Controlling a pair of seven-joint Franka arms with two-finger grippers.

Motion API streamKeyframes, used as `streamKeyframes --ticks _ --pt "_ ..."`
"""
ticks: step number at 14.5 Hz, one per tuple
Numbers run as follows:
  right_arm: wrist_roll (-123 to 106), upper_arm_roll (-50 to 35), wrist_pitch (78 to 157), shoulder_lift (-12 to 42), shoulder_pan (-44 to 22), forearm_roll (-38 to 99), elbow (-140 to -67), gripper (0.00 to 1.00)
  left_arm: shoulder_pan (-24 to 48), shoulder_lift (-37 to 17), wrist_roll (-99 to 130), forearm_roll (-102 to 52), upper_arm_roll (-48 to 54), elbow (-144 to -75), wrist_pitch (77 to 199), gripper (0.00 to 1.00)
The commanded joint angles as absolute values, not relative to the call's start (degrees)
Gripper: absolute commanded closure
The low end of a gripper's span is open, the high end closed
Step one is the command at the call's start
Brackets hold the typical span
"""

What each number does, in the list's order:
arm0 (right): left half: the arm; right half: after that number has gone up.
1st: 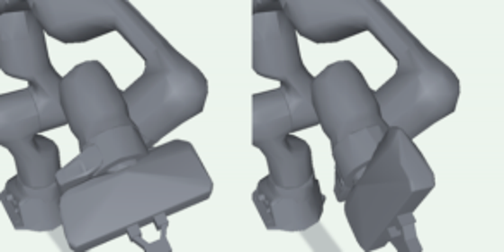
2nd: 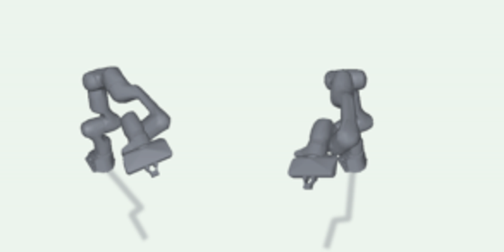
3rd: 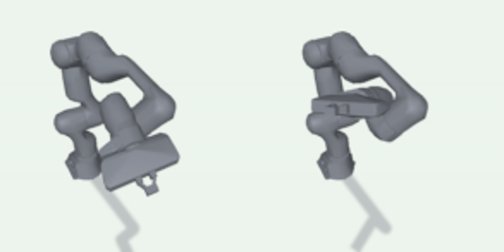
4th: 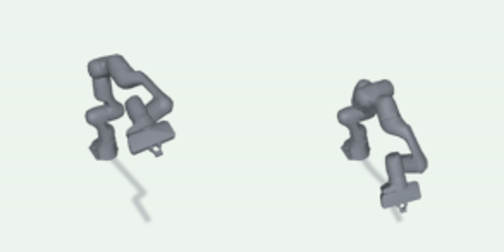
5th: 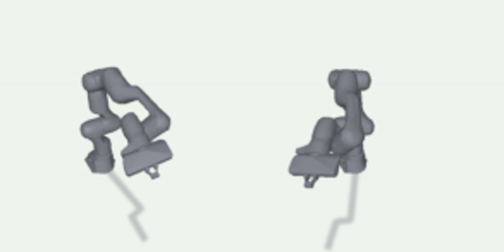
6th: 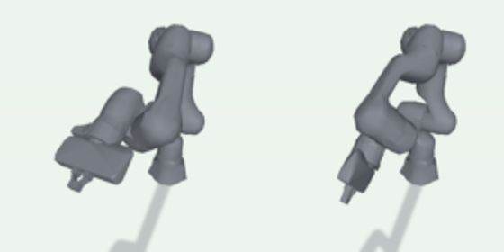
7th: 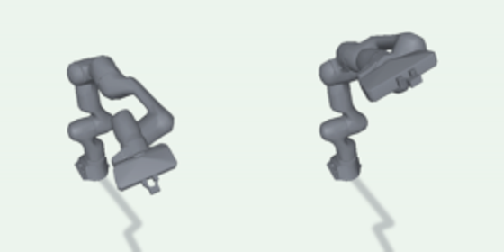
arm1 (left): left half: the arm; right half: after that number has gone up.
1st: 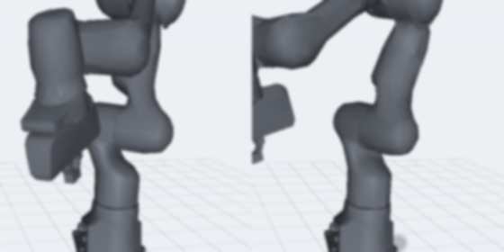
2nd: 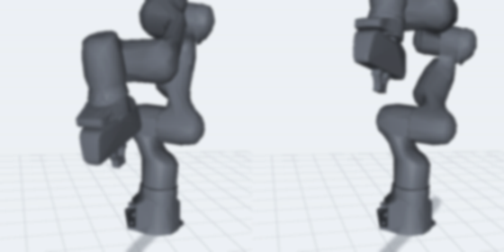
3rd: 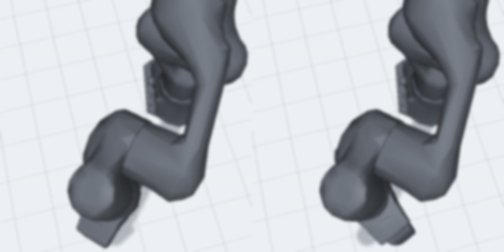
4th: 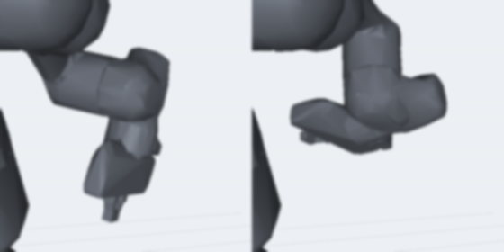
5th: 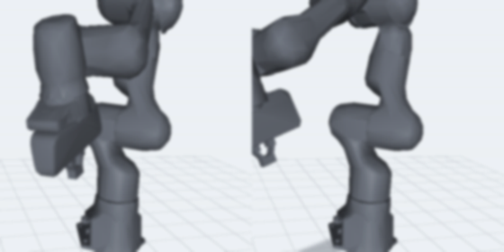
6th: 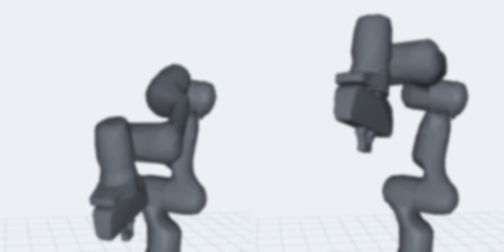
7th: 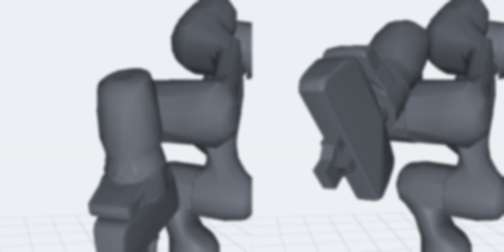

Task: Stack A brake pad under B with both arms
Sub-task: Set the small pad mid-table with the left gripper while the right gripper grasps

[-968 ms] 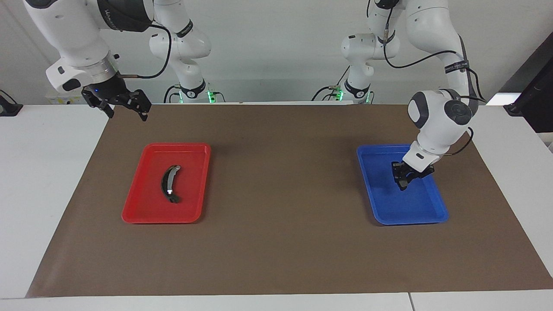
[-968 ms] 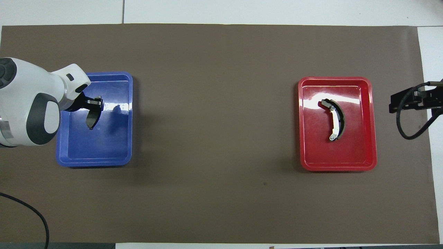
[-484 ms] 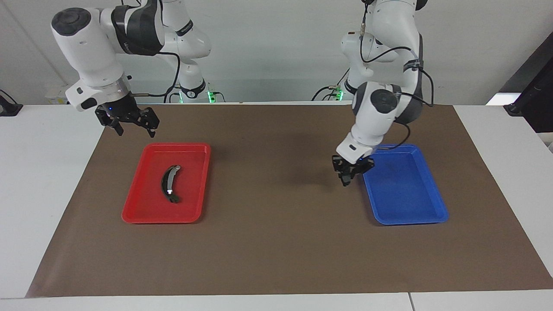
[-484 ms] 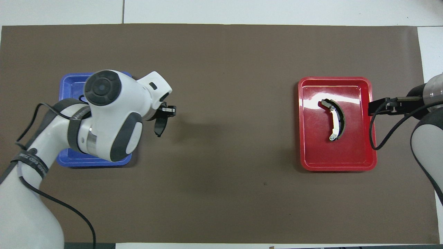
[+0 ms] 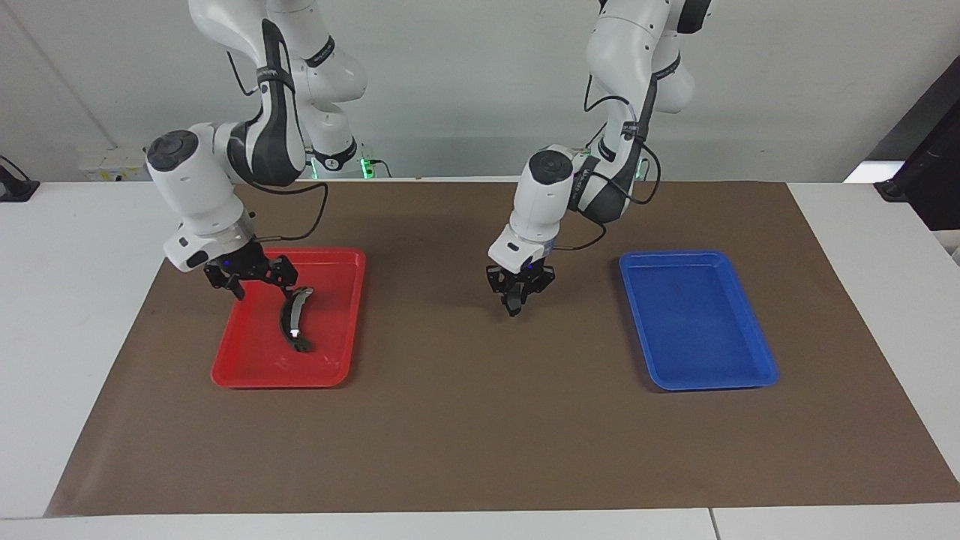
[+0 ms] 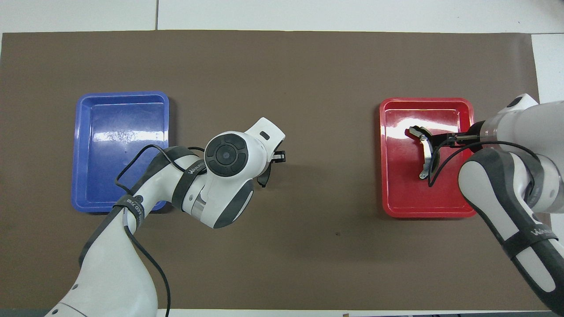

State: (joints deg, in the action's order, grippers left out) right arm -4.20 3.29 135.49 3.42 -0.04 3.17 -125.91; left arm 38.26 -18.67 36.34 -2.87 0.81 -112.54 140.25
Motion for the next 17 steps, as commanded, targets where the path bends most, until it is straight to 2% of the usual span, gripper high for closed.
streamKeyframes --ticks 1,4,5,6,7,8,11,12,13,14,17 --pt "-6.0 3.2 143.2 6.3 -0.5 4.4 -129.5 0.01 40.1 -21.1 38.8 -3.5 -0.3 -111.7 143.2 0.99" --pt "-5.9 3.1 145.6 8.5 -0.9 4.3 -130.9 0.01 41.0 -21.9 40.2 -3.5 -0.2 -111.9 144.0 0.98" --pt "-6.0 3.2 145.6 8.5 -1.7 4.3 -131.0 0.02 41.0 -21.9 40.3 -3.5 -0.2 -111.8 143.7 0.93" --pt "-5.9 3.2 145.7 8.5 -1.9 4.3 -131.0 0.03 40.9 -21.9 40.1 -3.6 -0.2 -111.9 143.6 0.74" --pt "-6.0 3.2 145.7 8.6 -1.9 4.3 -131.0 0.06 40.7 -22.0 39.5 -3.6 -0.3 -112.1 143.7 0.15" --pt "-6.1 3.2 145.7 8.9 -2.0 4.4 -131.2 0.07 40.7 -21.9 39.5 -3.6 -0.4 -112.0 143.6 0.01" --pt "-7.2 3.2 147.0 8.9 -2.1 4.2 -131.7 0.13 37.8 -20.0 38.6 -3.6 -0.4 -111.7 141.6 0.0" --pt "-8.2 3.2 147.0 8.9 -2.0 4.1 -131.8 0.2 36.7 -18.7 37.2 -3.6 -0.4 -111.6 140.0 0.0" --pt "-9.0 3.2 146.7 9.0 -1.9 3.8 -131.7 0.35 35.0 -17.7 34.8 -3.6 -0.4 -111.5 138.5 0.0" --pt "-9.4 3.2 146.2 9.0 -1.5 3.6 -131.6 0.55 33.2 -16.4 31.3 -3.6 -0.4 -111.5 136.9 0.0" --pt "-8.8 3.2 143.4 8.9 -1.8 3.6 -130.8 1.0 26.6 -13.5 19.1 -3.6 -0.4 -110.4 131.1 0.0"
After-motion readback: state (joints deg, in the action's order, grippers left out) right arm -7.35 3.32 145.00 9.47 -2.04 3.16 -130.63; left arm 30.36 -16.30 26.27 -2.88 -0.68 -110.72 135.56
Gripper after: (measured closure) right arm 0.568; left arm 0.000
